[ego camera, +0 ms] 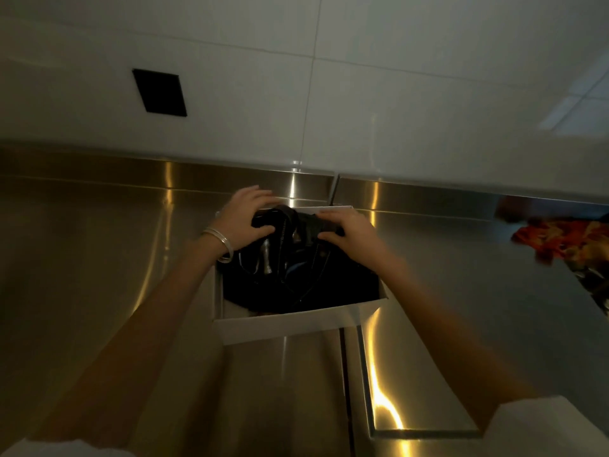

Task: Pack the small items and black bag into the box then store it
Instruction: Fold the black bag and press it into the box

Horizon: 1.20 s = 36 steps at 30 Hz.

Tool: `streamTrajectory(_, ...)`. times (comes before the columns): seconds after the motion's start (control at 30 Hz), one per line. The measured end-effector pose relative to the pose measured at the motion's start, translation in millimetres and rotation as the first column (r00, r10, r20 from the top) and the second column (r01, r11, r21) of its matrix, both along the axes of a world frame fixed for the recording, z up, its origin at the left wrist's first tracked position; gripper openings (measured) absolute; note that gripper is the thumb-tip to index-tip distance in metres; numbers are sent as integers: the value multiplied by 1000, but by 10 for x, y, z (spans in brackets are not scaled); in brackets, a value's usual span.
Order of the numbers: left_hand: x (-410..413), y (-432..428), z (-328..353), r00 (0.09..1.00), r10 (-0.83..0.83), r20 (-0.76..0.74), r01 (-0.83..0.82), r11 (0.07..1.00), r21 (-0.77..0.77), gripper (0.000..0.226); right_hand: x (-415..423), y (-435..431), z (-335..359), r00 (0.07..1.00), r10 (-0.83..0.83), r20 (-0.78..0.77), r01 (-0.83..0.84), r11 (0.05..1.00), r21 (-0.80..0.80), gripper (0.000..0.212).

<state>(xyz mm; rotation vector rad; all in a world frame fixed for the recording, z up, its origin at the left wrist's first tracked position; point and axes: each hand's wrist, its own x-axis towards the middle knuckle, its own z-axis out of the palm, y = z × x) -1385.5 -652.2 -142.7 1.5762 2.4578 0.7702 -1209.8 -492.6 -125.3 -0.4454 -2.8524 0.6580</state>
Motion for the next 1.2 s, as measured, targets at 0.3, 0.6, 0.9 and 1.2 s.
streamTrajectory(0.3, -261, -913, -110, 991, 129, 17, -123, 970, -209, 49, -466, -119, -45, 989, 72, 131, -51, 986, -157, 57)
streamTrajectory(0.6, -43, -651, -288, 953, 261, 152, -270, 962, 38, 20, -691, -270, -190, 994, -53, 97, 66, 987, -144, 37)
streamTrajectory(0.9, 28, -392, -361, 970, 173, 171, -135, 967, -218, 76, -593, 75, -36, 978, 47, 202, 6, 967, -254, 31)
streamTrajectory(1.2, 446, -293, -614, 974, 225, -9, -225, 974, -36, 77, -781, 34, -38, 886, 137, 442, -114, 990, -79, 34)
